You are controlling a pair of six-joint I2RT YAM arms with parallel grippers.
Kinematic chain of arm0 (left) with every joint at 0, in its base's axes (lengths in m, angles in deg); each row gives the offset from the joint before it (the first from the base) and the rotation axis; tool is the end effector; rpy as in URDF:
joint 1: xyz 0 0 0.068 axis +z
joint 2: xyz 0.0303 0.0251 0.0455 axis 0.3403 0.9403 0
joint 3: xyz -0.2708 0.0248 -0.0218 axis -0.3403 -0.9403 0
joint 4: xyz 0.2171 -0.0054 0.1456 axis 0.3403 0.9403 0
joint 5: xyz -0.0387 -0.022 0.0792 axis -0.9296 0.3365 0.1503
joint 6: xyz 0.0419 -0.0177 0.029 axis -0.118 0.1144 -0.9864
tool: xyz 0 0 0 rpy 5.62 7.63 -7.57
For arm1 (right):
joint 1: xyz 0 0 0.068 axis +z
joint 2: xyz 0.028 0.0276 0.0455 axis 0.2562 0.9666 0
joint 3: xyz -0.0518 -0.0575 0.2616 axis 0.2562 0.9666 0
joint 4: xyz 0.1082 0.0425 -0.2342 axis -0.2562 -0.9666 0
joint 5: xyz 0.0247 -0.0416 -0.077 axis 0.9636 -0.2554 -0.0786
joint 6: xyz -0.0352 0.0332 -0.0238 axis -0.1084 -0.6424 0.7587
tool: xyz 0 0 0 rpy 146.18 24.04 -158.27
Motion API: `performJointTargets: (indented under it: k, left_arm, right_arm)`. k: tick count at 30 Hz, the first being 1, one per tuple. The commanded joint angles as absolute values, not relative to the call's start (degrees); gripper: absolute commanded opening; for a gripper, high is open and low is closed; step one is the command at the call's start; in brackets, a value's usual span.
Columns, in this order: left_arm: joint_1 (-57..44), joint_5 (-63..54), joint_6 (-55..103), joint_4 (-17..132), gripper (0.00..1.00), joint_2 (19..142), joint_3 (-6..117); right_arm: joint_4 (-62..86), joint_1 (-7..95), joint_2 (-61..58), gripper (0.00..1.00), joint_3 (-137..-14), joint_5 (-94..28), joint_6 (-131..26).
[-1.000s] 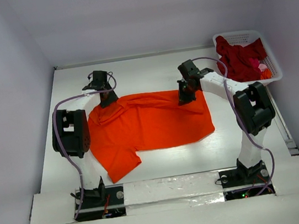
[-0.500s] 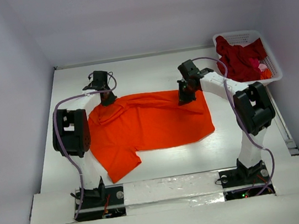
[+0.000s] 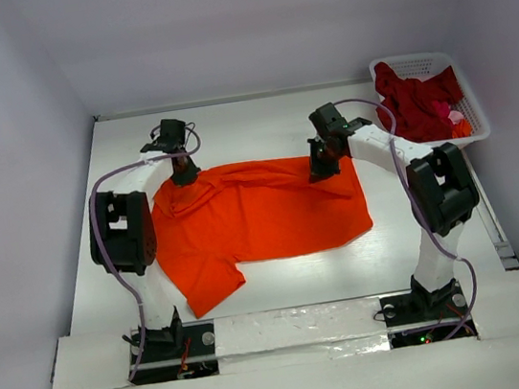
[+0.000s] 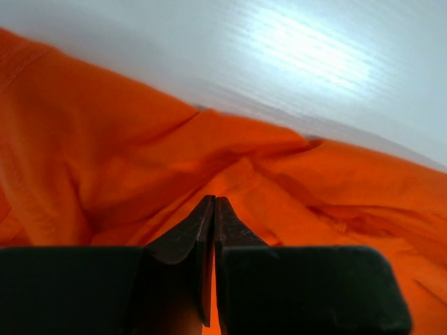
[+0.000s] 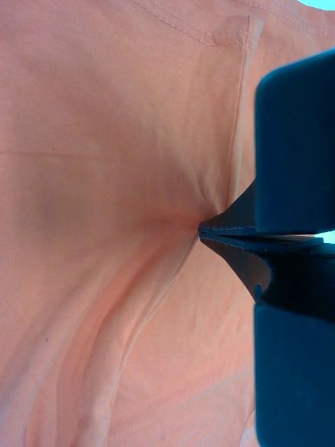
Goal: Fold and stack the t-shirts
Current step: Fold the flattened tshirt in 1/3 of the way
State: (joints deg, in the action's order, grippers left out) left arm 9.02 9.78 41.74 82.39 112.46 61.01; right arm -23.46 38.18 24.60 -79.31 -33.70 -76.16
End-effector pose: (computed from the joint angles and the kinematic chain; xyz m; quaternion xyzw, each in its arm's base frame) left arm 0.4024 -0.0735 0.2078 -0.1693 0.9305 -0.0650 0.3183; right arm 0.3576 0.1587 0.2096 0.0473 0.9702 0.1556 0.1799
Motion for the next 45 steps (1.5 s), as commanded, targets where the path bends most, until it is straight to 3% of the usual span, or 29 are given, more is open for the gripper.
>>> performJointTargets:
  k: [1, 10, 11, 12, 17, 28, 35, 38, 42, 45]
  left_arm:
    - [8.9, 11.9, 41.6, 88.6, 0.00, 107.0, 63.4]
    - [8.9, 12.2, 41.2, 88.7, 0.00, 105.3, 61.0]
    - [8.9, 12.1, 41.2, 88.1, 0.08, 105.2, 60.7]
    - [8.9, 12.1, 41.2, 85.9, 0.25, 104.9, 59.6]
    - [8.9, 9.6, 40.4, 80.0, 0.39, 105.5, 57.9]
    - [9.5, 4.7, 41.6, 77.4, 0.40, 111.0, 60.2]
    - [9.5, 4.2, 42.3, 76.7, 0.39, 113.5, 59.8]
    - [9.5, 4.1, 42.6, 76.2, 0.30, 113.8, 59.5]
    - [9.5, 4.1, 42.9, 76.4, 0.02, 114.2, 59.8]
    - [9.5, 4.1, 42.9, 77.0, 0.00, 114.1, 60.3]
  right_arm:
    - [-23.7, 38.7, 20.9, 0.00, -79.2, -32.7, -77.1]
    - [-23.7, 38.7, 19.3, 0.00, -77.3, -32.4, -76.8]
    - [-23.6, 38.7, 19.4, 0.00, -77.3, -32.0, -76.9]
    - [-23.4, 38.7, 19.5, 0.00, -77.1, -31.9, -77.0]
    - [-23.2, 38.7, 19.1, 0.00, -76.9, -32.2, -77.1]
    - [-23.6, 38.7, 19.1, 0.00, -77.1, -33.5, -76.7]
    - [-24.1, 38.7, 18.9, 0.00, -78.0, -33.9, -76.5]
    - [-24.2, 38.7, 18.9, 0.00, -77.9, -34.1, -76.4]
    - [-24.0, 38.7, 18.9, 0.00, -77.6, -34.2, -76.4]
    - [-23.9, 38.7, 18.8, 0.00, -77.5, -34.1, -76.5]
